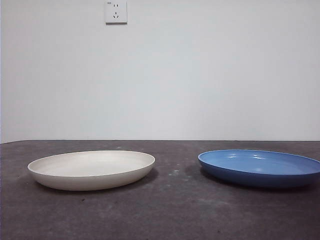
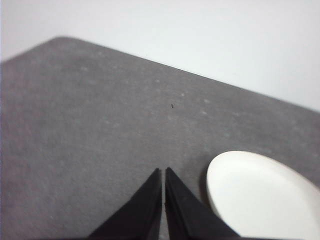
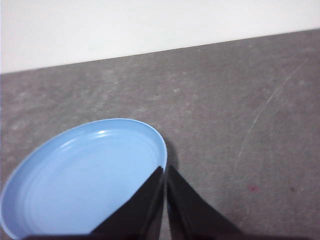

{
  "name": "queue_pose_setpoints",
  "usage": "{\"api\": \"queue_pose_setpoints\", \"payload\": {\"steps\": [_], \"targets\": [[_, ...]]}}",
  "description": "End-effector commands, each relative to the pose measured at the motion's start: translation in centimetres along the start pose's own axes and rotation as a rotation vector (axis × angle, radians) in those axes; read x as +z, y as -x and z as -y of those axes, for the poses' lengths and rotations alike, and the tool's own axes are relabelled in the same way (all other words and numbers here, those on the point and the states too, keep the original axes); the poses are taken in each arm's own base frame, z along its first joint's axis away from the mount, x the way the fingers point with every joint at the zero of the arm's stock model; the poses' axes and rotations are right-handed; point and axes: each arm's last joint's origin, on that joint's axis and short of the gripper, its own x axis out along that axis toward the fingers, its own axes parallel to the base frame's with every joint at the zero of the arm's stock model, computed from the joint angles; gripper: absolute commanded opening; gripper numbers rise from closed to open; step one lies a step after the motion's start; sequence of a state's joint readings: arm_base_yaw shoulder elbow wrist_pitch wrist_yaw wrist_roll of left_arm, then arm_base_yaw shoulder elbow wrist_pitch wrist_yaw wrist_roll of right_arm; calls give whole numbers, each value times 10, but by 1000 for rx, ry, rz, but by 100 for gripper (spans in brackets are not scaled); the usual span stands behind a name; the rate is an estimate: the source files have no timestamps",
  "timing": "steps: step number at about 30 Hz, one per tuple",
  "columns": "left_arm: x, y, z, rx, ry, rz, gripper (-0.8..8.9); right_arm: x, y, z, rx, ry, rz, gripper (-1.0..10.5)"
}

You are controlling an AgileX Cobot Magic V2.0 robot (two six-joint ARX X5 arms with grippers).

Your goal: Pick up the white plate, put it on the blue plate, put it on desk

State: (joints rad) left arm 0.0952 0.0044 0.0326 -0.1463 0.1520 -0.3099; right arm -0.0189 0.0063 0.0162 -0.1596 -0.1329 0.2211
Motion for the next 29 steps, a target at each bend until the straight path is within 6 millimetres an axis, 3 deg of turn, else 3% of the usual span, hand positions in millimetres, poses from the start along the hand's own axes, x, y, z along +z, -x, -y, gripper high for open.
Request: {"api": "queue_pose_setpoints", "payload": {"steps": [1,4,10,17,23,29], "targets": [[0,0,0,3,126,7,13,0,0,-1,24,-67,-2,7],[6,2,2,-5,185,20,13,5,2,-2,28,-102,8,7],[30,13,12,-20,214,-2,13,35,13,-10,51,-97,90,7],[77,28,30,-40,161,-28,13,78,32,-23,54,-66,94,7],[113,26,46,-139,62,-176,13,114,38,-33,67,2,-19,7],[140,9,57,-280,0,-334,13,153,28,-43,128,65,-221,7]]}}
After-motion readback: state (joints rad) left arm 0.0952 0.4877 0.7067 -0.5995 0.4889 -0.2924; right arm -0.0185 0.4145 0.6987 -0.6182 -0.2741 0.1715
